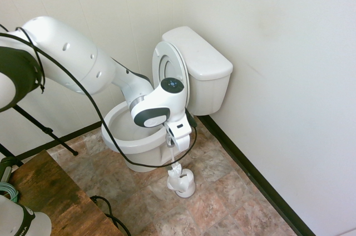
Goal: Clean the toilet
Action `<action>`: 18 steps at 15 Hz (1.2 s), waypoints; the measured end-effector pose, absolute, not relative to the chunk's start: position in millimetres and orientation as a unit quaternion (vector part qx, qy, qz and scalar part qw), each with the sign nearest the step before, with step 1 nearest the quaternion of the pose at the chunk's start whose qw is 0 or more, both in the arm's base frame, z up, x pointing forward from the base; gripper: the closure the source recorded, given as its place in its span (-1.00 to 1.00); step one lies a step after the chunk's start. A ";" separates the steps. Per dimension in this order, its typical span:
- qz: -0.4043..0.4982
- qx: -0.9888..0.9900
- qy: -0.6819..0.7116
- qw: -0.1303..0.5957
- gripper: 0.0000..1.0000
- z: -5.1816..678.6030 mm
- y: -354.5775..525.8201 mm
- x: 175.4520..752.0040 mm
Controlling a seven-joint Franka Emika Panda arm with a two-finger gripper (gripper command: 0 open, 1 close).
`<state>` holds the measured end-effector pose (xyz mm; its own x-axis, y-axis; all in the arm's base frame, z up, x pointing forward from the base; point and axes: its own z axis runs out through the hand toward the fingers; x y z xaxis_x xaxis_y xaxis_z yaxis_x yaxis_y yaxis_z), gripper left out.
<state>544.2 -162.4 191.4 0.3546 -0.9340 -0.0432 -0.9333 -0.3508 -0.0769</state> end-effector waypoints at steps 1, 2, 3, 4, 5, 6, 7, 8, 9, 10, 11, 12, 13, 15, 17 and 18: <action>-0.002 -0.820 0.571 0.046 1.00 181.8 -167.0 545.3; 0.000 -0.817 0.575 0.045 1.00 172.2 -170.8 546.7; 0.003 -0.815 0.578 0.042 1.00 162.2 -173.2 548.1; 0.007 -0.814 0.580 0.040 1.00 151.6 -174.0 548.8; 0.011 -0.812 0.582 0.039 1.00 141.2 -174.2 549.9; 0.016 -0.811 0.583 0.037 1.00 131.4 -174.2 551.4; 0.018 -0.809 0.586 0.038 1.00 123.0 -174.1 554.4; 0.019 -0.807 0.589 0.039 1.00 115.6 -174.2 557.7; 0.021 -0.805 0.592 0.040 1.00 107.5 -175.2 560.9; 0.023 -0.803 0.594 0.039 1.00 98.1 -176.8 563.4; 0.025 -0.802 0.596 0.037 1.00 89.2 -178.7 565.2; 0.028 -0.799 0.599 0.036 1.00 79.5 -180.6 566.3; 0.030 -0.797 0.602 0.035 1.00 70.3 -182.5 567.7; 0.030 -0.793 0.607 0.036 1.00 55.9 -186.7 573.1; 0.032 -0.792 0.608 0.035 1.00 42.5 -188.9 578.1; 0.033 -0.792 0.608 0.034 1.00 36.6 -189.3 580.8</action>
<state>580.8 -189.3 36.6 0.2574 -0.9618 -0.0935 -0.9662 -0.2573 -0.0137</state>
